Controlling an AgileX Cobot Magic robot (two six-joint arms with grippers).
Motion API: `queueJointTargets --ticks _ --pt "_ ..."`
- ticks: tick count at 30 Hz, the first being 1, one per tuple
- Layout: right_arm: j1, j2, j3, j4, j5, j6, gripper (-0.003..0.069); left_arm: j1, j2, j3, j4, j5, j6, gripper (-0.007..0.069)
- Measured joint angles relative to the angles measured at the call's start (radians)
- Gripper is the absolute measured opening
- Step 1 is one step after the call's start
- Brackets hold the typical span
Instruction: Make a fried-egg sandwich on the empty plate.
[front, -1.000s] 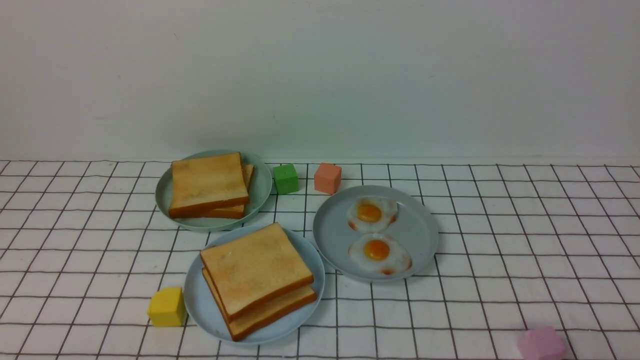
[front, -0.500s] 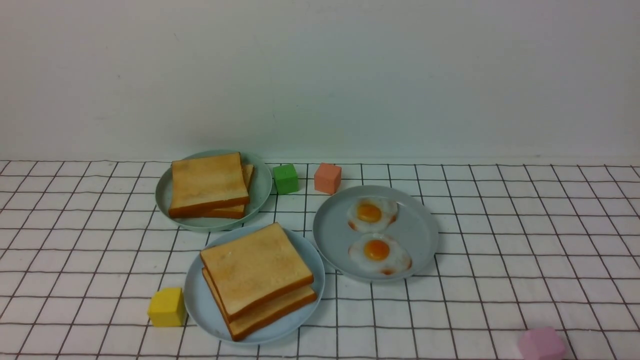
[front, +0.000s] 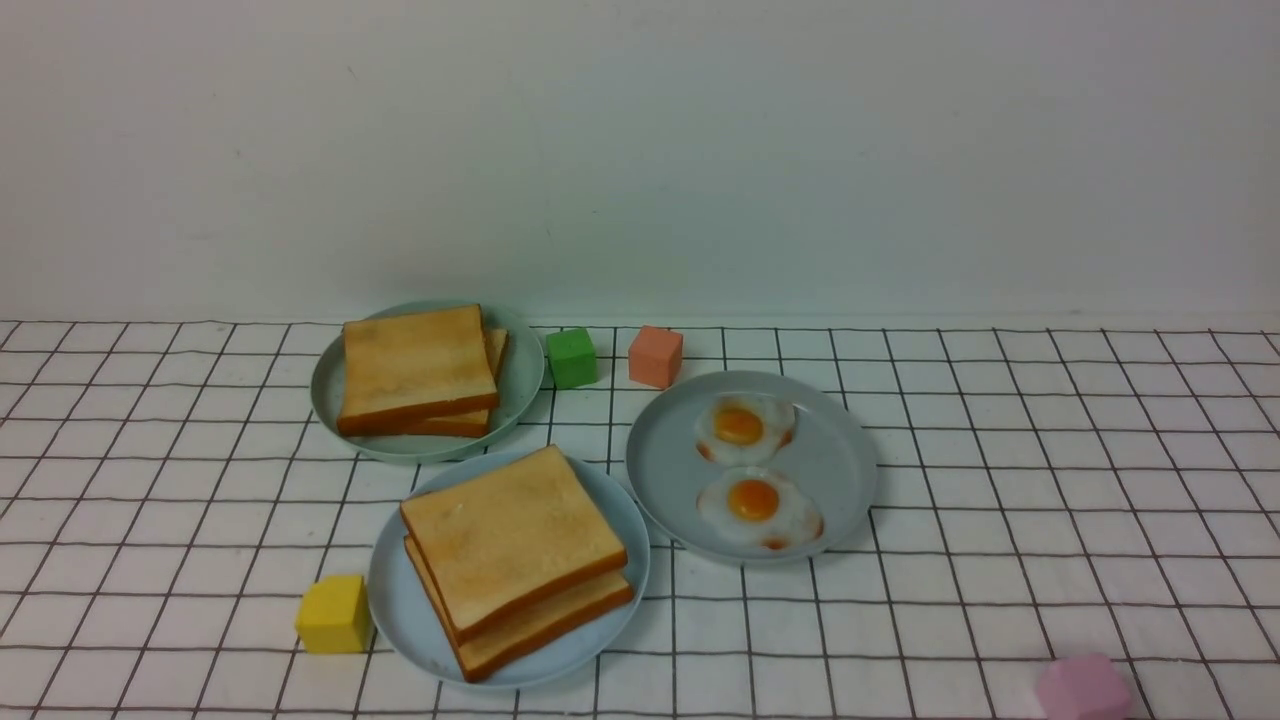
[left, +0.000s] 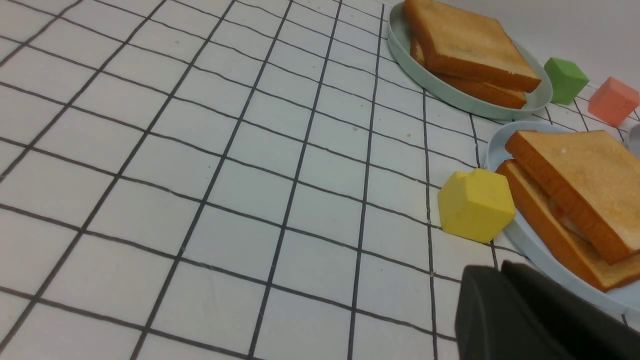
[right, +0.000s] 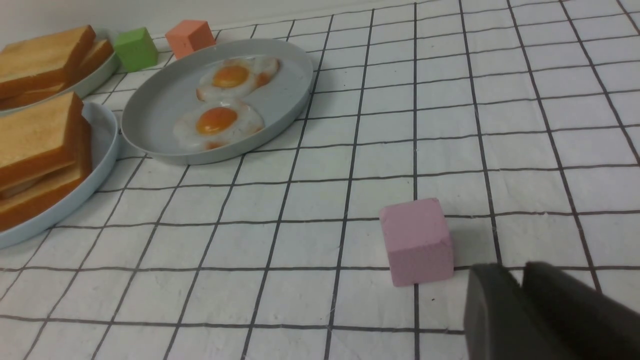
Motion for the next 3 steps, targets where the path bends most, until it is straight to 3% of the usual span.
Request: queueJointTargets --ticks 3 --pt "0.000 0.000 0.000 0.000 0.000 0.000 0.0110 0.000 0.000 0.000 0.000 0.000 0.000 0.0039"
